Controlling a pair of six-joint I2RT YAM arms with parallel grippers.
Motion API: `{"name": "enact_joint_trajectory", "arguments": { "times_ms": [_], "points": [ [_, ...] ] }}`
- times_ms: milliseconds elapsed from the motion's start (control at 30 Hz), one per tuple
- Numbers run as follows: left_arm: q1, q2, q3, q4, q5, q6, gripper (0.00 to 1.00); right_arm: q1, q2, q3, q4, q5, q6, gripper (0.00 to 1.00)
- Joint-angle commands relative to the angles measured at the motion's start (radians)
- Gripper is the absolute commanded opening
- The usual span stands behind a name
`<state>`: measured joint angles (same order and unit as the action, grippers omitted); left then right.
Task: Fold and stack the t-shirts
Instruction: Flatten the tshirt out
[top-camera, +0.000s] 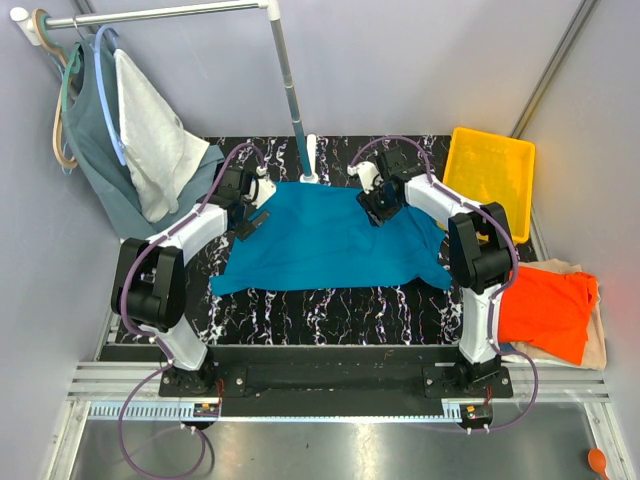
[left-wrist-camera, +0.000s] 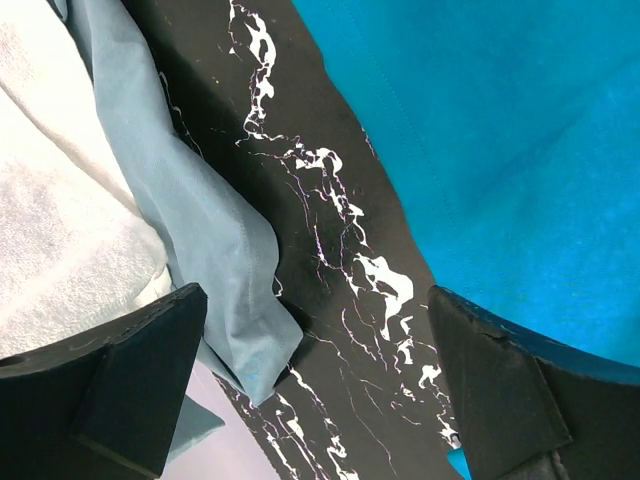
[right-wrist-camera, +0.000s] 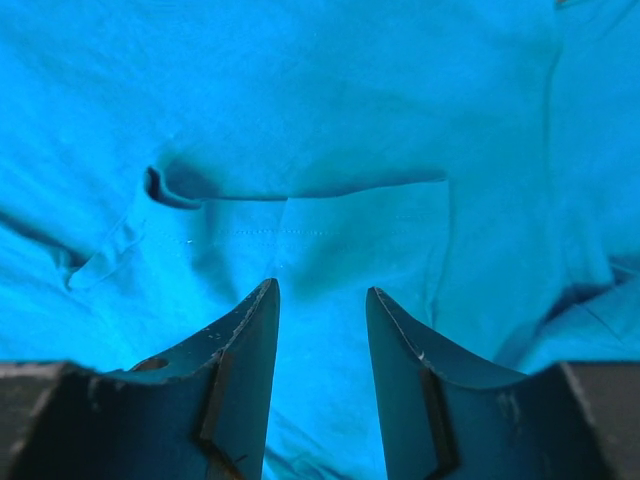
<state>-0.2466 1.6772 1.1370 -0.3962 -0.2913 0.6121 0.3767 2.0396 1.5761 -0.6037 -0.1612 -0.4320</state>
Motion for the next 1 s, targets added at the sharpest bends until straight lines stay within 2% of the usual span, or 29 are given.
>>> {"name": "enact_joint_trajectory", "arguments": {
  "times_ms": [0,533,767,900,967],
  "points": [
    [-0.003,-0.027,0.003,0.042,0.014,0.015,0.99,-0.002,0.028,0.025,0.022,-0.015,-0.01,0.47],
    [0.0,-0.001,-0.034,0.097,-0.003,0.031,0.99,-0.004,0.097,0.068,0.036,0.025,-0.028,0.43],
    [0.0,0.0,-0.051,0.097,0.023,0.021,0.99,-0.005,0.102,0.068,0.036,0.031,-0.021,0.26],
    [0.0,-0.017,-0.056,0.089,0.026,0.02,0.99,-0.004,0.09,0.061,0.036,0.041,-0.019,0.06],
    [0.0,-0.034,-0.065,0.088,0.026,0.021,0.99,-0.004,0.065,0.048,0.035,0.057,-0.017,0.0]
  ]
}}
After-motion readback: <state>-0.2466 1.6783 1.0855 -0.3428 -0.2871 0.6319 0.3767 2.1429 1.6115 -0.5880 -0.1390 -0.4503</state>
